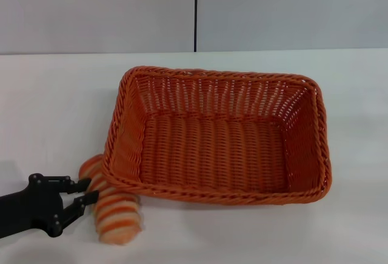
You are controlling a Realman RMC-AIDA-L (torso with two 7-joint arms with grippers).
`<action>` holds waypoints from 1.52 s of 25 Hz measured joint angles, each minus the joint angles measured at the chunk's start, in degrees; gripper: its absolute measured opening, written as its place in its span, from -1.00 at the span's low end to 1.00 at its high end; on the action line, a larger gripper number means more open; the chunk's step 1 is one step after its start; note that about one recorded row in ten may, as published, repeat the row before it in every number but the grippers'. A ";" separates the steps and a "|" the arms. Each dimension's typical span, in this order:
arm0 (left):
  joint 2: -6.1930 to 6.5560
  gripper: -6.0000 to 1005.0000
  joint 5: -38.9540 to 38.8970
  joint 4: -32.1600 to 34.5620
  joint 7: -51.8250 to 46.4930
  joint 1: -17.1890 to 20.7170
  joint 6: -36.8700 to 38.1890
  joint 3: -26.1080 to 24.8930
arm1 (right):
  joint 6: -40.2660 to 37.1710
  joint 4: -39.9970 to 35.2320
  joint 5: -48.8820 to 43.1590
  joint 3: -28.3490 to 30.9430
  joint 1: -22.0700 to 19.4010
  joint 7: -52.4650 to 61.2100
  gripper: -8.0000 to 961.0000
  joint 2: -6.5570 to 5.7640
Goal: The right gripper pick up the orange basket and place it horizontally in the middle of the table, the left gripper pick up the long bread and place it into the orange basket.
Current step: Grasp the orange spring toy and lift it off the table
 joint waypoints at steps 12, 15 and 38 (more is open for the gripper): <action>0.22 -0.65 -1.04 0.13 -0.12 -0.11 -1.15 -0.45 | -0.33 1.36 0.18 -0.07 0.16 -0.42 0.22 -0.41; 0.44 -0.69 -1.95 1.01 -0.47 0.30 -0.43 -0.56 | -0.49 1.39 0.21 -0.07 0.17 -0.42 0.22 -0.48; 1.02 -0.87 -2.77 31.27 -13.19 3.32 8.66 -15.04 | -0.17 1.40 0.37 0.02 0.37 -0.42 0.22 -0.57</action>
